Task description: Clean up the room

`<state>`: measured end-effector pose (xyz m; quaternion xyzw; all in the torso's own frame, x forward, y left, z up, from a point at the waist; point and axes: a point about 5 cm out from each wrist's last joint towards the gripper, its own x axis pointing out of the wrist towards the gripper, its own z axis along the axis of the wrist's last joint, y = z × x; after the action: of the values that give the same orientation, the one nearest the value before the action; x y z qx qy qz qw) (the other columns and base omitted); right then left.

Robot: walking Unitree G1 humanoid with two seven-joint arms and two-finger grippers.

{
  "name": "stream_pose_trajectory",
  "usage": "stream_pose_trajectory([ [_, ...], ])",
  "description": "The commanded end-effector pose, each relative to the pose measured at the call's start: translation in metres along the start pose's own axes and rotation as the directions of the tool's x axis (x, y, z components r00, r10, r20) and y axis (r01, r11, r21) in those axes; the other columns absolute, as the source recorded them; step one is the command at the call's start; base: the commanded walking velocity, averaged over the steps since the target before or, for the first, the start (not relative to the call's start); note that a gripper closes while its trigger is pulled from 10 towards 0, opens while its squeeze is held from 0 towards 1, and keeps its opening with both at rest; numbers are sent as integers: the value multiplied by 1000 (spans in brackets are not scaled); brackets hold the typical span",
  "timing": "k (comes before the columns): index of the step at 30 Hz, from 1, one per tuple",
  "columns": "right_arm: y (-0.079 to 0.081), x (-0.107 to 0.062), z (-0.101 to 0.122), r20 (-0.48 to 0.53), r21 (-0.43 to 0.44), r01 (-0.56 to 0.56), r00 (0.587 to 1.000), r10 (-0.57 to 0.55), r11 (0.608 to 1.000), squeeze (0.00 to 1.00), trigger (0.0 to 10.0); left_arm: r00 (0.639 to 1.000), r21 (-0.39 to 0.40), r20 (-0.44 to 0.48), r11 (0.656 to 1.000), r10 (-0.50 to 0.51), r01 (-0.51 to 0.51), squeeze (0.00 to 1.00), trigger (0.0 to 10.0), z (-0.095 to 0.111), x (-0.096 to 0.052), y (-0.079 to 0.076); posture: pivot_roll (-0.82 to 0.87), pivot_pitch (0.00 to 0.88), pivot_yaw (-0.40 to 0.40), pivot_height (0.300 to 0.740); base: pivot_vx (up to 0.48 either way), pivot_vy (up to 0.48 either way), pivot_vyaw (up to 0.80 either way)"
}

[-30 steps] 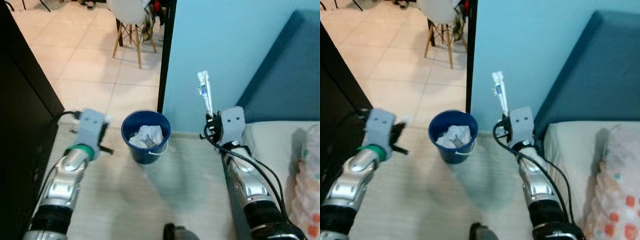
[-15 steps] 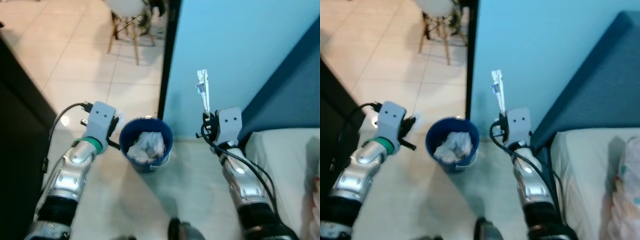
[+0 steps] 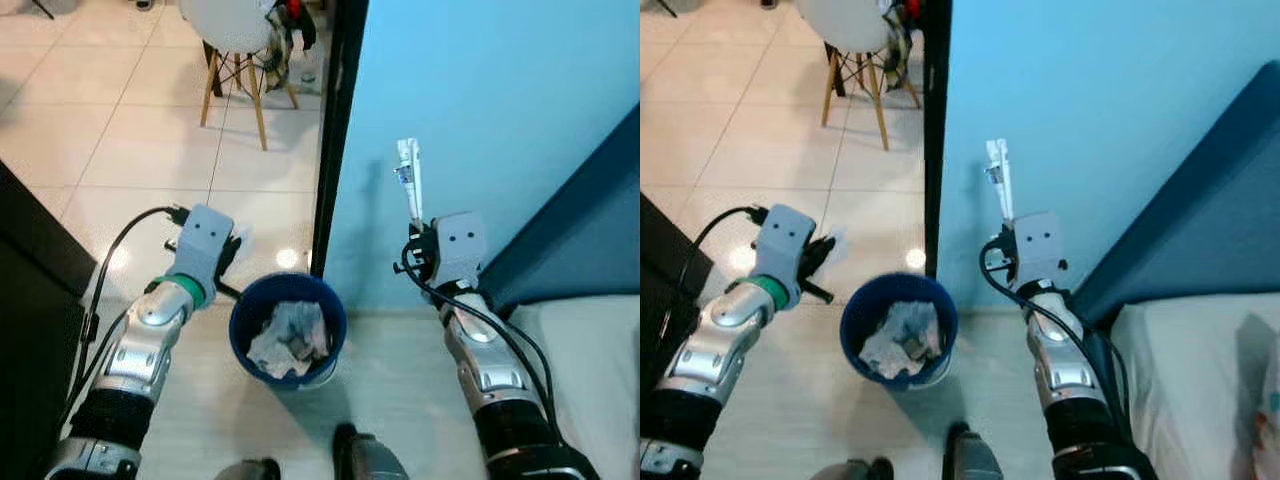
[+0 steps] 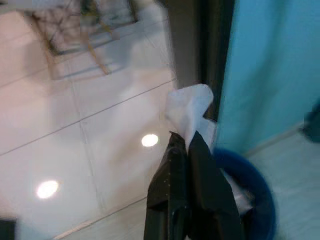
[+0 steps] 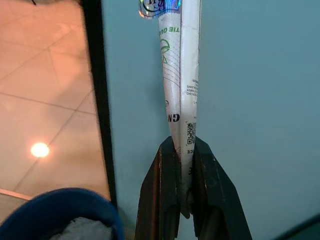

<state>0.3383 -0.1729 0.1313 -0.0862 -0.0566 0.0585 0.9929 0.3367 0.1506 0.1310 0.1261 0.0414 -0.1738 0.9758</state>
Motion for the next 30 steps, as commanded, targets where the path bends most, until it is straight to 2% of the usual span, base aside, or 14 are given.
stream_pose_trajectory([
  [1,6,-2,-4,-13,7,-16,1000,16,1000,0,10000,999,-2,-39,1000,-3,2,0,10000,-10,-5,1,11,138,87,740,375,0,0],
  [3,7,-2,-4,-15,9,-19,1000,20,1000,0,10000,999,-1,-43,1000,-4,4,0,10000,-11,-5,1,11,138,87,740,375,0,0],
  [11,20,-4,-10,-39,22,-85,996,86,996,0,10000,997,35,-68,998,-45,48,0,10000,-15,-12,-3,19,141,87,740,0,0,0],
  [13,31,-6,-15,-67,-9,-156,986,156,988,0,10000,985,17,-115,991,-127,130,0,10000,-21,-12,-11,25,147,81,740,0,0,0],
  [14,31,-6,-15,-67,-9,-156,986,156,988,0,10000,985,17,-115,991,-127,130,0,10000,-21,-12,-11,25,147,81,740,0,0,0],
  [16,37,-8,-19,-92,-41,-198,977,193,979,0,10000,963,-5,-149,974,-226,227,0,10000,-26,-11,-21,26,151,78,740,0,0,0],
  [17,37,-8,-19,-92,-41,-198,977,193,979,0,10000,963,-5,-149,974,-226,227,0,10000,-26,-11,-21,26,151,78,740,0,0,0],
  [20,42,-8,-19,-99,-55,-218,972,212,974,0,10000,934,36,-188,948,-304,316,0,10000,-31,-2,-32,17,167,82,740,0,0,0],
  [24,43,-9,-18,-96,-52,-219,972,213,974,0,10000,927,54,-212,943,-309,327,0,10000,-35,2,-34,13,176,83,740,0,0,0],
  [25,45,-10,-18,-91,-46,-214,974,209,976,0,10000,920,77,-244,939,-308,335,0,10000,-41,6,-36,6,192,85,740,0,0,0],
  [27,45,-11,-10,-40,-8,-174,984,174,985,0,10000,895,110,-311,924,-318,367,0,10000,-53,15,-45,-18,230,93,740,0,0,0],
  [28,45,-11,-10,-40,-8,-174,984,174,985,0,10000,895,110,-311,924,-318,367,0,10000,-53,15,-45,-18,230,93,740,0,0,0],
  [30,43,-12,-1,14,22,-132,991,132,991,0,10000,874,115,-347,909,-341,400,0,10000,-59,20,-55,-29,252,98,740,0,0,0],
])
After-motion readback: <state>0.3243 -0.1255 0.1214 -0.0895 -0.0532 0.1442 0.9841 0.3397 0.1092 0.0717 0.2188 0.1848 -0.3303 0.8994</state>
